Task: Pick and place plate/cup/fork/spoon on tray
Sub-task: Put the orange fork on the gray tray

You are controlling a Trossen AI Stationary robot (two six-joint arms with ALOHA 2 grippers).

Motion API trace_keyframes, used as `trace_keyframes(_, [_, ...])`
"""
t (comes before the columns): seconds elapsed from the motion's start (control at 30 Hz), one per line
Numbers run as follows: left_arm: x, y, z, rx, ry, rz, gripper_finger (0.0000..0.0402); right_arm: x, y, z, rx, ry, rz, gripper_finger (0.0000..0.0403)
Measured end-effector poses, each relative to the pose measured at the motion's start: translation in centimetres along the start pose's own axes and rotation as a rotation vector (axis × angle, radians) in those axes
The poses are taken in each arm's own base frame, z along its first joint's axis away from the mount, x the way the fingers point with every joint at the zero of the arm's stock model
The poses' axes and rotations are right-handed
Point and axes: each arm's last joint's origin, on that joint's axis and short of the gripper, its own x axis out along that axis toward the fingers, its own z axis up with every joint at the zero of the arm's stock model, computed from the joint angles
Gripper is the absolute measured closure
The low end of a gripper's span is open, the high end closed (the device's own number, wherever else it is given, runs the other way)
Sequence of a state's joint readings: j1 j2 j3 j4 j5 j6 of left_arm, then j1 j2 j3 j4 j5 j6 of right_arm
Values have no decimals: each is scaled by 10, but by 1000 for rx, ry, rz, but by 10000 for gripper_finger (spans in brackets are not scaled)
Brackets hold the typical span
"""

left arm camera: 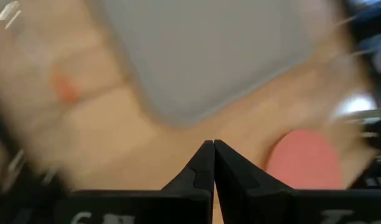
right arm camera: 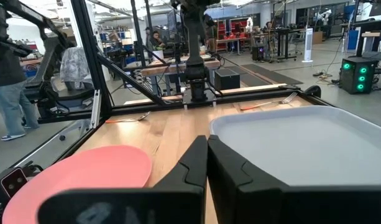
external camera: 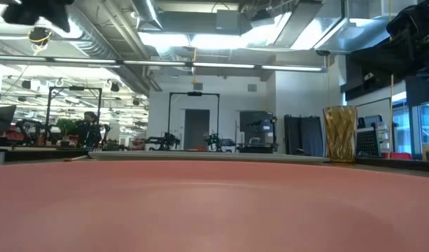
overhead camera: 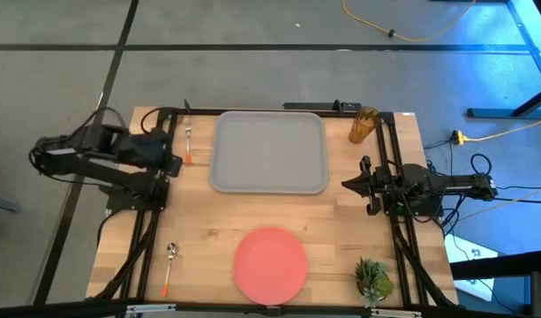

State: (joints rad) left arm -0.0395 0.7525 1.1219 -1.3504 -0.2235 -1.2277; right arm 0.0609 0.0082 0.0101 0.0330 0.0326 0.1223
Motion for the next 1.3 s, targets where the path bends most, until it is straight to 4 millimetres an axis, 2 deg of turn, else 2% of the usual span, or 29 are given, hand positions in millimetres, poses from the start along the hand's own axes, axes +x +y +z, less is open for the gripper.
trace_keyframes(0.13, [7, -5, -1, -21, 76, 127, 401, 0, 0, 0, 0, 0, 0, 391])
trace_keyframes(0.33, [16, -14, -3, -18, 188, 129, 401, 0, 0, 0, 5, 0, 0, 391])
trace_keyframes(0.57, [16, -13, -3, -30, 192, 150, 401, 0, 0, 3, 8, -29, 4, 391])
trace_keyframes(0.7, [19, -13, -5, -95, 237, 196, 401, 0, 1, 5, 8, -47, 6, 391])
trace_keyframes(0.83, [23, -15, -8, -104, 336, 217, 389, 0, 1, 6, 7, -61, 7, 391])
trace_keyframes(1.03, [33, -18, -10, -70, 356, 252, 370, 0, 1, 6, 6, -62, 7, 391])
trace_keyframes(1.3, [33, -18, -9, -64, 335, 259, 399, 0, 1, 6, 6, -62, 7, 391])
